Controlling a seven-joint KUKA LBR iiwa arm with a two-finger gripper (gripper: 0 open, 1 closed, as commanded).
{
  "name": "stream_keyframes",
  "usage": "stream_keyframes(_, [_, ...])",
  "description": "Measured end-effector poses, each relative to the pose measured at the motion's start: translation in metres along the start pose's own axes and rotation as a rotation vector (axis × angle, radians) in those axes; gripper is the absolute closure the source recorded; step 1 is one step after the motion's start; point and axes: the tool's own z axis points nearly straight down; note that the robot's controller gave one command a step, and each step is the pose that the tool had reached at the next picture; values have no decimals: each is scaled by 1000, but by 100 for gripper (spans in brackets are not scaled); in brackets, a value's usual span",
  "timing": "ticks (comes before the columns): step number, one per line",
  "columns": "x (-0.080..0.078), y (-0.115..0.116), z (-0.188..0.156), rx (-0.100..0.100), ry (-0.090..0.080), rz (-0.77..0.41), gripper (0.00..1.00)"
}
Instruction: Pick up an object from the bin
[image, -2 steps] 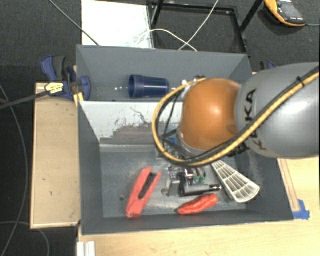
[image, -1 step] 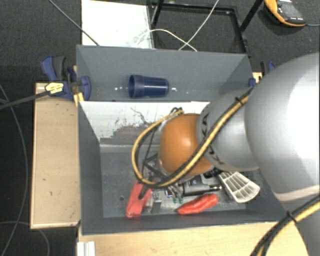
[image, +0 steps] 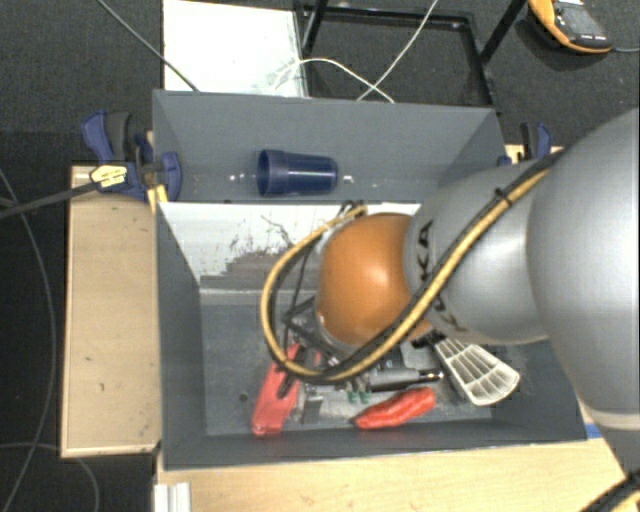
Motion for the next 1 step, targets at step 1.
stream_keyframes(1, [-22, -19, -21, 0, 6, 14, 0])
